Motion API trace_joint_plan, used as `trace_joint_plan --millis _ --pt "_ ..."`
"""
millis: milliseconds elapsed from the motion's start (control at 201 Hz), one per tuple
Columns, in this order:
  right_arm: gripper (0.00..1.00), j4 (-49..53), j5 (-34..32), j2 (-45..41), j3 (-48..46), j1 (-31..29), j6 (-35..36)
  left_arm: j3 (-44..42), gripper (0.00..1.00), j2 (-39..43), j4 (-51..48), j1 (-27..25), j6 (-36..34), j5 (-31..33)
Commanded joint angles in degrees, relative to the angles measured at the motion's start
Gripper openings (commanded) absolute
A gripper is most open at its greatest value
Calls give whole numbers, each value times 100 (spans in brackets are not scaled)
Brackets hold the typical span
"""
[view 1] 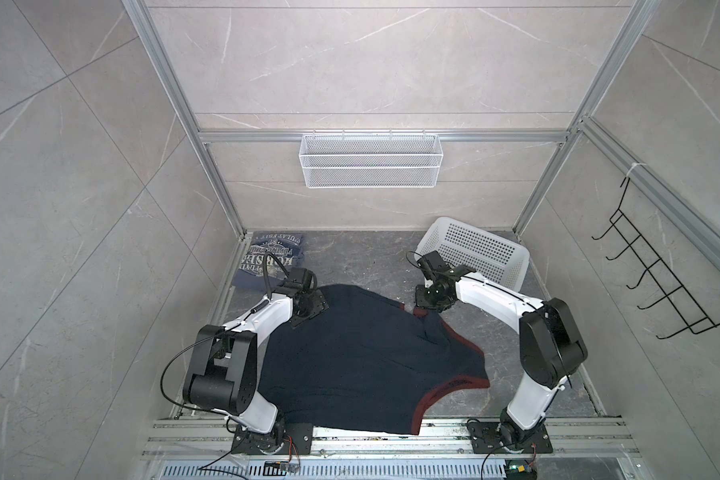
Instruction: Fold and stack the tank tops
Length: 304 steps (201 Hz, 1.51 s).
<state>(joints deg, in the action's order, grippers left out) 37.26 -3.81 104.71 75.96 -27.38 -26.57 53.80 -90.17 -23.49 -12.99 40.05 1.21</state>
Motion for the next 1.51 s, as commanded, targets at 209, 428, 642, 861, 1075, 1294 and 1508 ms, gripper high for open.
trace_joint_plan --millis 209,428,642,861,1075,1294,1508 --pt "39 447 -454 731 551 -13 354 -211 83 -176 402 245 -74 -121" --pt "25 451 -441 833 620 -13 355 -335 83 -277 461 408 -20 -120" --pt "1 438 -673 593 536 -5 269 -466 83 -387 524 584 100 -86" --pt "0 291 -1176 -549 -147 369 -189 -636 84 -457 533 852 217 -7" --pt "0 66 -859 -1726 -1004 1099 -916 -862 84 -439 731 1007 392 91" --pt "4 -11 -530 -1721 -1060 1336 -1109 -925 83 -318 790 1106 522 187" --pt "0 117 -878 -2130 -1250 1801 -1472 -1077 84 19 707 1183 571 485"
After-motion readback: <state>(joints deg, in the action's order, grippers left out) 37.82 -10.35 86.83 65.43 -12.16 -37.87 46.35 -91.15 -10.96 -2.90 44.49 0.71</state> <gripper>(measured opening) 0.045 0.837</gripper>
